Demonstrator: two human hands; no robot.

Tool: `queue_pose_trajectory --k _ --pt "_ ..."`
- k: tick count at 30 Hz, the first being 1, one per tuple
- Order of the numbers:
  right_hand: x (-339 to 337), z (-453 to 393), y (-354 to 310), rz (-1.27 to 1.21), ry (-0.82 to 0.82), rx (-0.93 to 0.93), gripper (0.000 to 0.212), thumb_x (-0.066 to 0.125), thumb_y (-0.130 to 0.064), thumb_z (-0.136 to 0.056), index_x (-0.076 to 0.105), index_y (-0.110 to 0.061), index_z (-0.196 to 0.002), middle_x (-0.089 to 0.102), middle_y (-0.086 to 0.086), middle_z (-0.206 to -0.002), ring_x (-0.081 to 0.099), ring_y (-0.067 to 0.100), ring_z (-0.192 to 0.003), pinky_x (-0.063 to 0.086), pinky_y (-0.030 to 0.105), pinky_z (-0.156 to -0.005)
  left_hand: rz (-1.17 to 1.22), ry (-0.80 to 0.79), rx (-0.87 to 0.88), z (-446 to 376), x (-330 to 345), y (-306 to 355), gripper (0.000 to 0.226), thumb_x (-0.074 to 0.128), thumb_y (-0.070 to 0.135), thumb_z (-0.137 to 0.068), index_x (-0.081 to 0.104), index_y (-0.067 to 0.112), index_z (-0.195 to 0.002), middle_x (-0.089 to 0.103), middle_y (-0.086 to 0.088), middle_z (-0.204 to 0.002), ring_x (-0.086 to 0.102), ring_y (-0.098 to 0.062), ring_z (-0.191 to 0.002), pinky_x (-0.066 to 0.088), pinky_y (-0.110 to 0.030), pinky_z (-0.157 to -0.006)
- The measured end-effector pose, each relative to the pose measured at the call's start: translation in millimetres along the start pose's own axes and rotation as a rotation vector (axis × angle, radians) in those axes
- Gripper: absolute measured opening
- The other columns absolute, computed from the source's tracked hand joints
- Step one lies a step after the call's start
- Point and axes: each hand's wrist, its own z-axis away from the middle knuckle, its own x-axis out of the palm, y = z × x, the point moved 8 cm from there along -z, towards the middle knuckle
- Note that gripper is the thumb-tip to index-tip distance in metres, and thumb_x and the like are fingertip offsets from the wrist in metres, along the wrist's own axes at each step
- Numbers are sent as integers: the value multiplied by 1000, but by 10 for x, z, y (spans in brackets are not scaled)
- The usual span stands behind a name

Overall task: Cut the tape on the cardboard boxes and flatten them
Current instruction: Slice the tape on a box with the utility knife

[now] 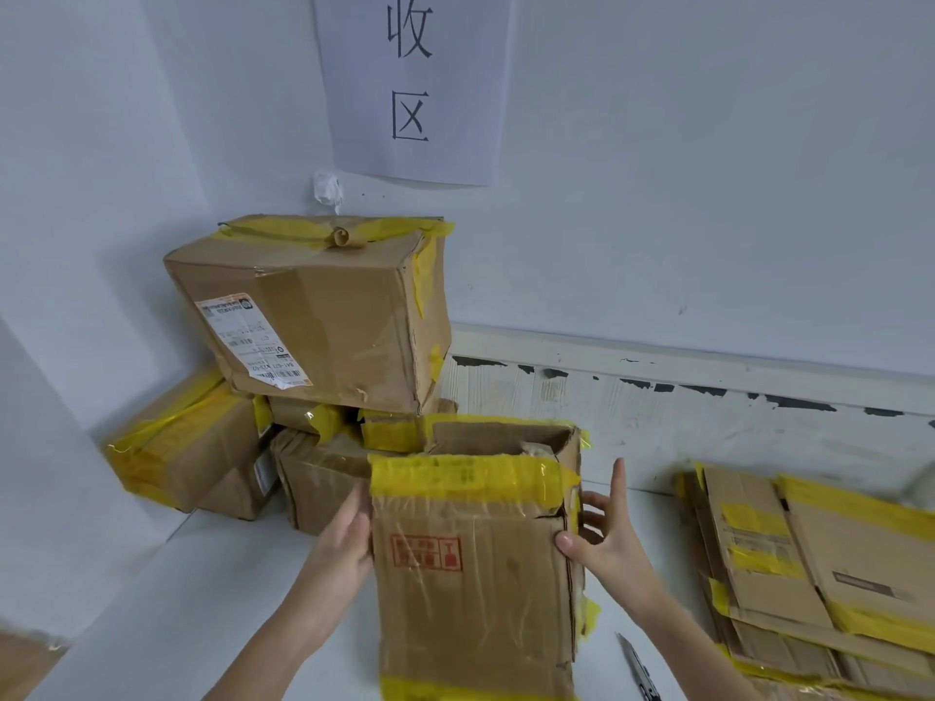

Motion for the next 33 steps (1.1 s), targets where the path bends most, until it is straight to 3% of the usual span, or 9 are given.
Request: queue_pose_trajectory --k 5,9,13,18,21,24,26,29,33 --pt "-40 165 -206 133 -28 -128 145 77 -76 -37 -18 -35 -138 41 -1 -121 47 11 -113 39 11 -94 96 -78 -252 -56 -14 -98 65 37 63 -72 44 29 -128 59 -4 -124 57 -26 -115 46 -43 -92" --pt "-39 305 -262 298 -55 -226 144 75 -75 -43 -18 -26 -141 36 2 -120 40 11 -115 29 4 -98 -91 -198 -341 -43 25 -13 78 72 30 -66 42 22 -138 60 -3 -123 67 -17 -97 55 -31 -72" --pt "-86 321 -273 391 33 -227 144 85 -61 -42 -20 -31 -137 31 0 -121 34 13 -113 25 8 -97 -418 -364 -304 -61 201 54 82 65 9 -86 17 36 -146 49 9 -118 58 7 -95 49 -14 -77" --pt "-304 261 -303 579 347 -85 144 87 -60 -40 -9 -23 -142 37 11 -130 31 25 -121 19 38 -100 -375 -267 -329 -68 148 -4 45 30 -12 -91 65 13 -104 61 -5 -87 56 -19 -77 43 -30 -70" --pt "-401 230 -293 559 458 -52 138 91 -41 -47 -4 -22 -146 38 10 -116 34 29 -118 23 42 -101 -135 -236 -431 -70 215 14 25 50 4 -83 73 11 -80 67 -11 -82 65 -21 -71 47 -30 -66" --pt "-454 209 -266 424 490 -33 137 92 -30 -50 0 -20 -150 32 1 -109 37 27 -116 33 39 -99 300 -375 -374 -7 253 50 53 35 47 -88 75 16 -103 69 -14 -108 68 -27 -96 53 -40 -74" --pt "-437 187 -265 392 500 -6 134 91 -30 -54 -1 -22 -151 30 -1 -111 38 25 -116 37 40 -98 352 -310 -337 -15 181 -29 61 37 58 -83 71 15 -111 66 -14 -117 64 -27 -106 55 -38 -76" --pt "-379 138 -272 421 500 23 131 89 -35 -56 -1 -24 -151 31 0 -110 41 25 -112 40 40 -95 -104 -107 -147 -43 85 -53 59 78 46 -60 62 17 -108 73 -2 -99 68 -20 -97 53 -25 -74" --pt "-389 21 -232 310 409 33 113 85 -24 -66 9 -20 -150 41 6 -130 43 22 -121 39 33 -98 -334 102 66 -105 60 175 26 72 14 -79 61 22 -102 73 5 -90 68 -10 -89 52 -24 -75"
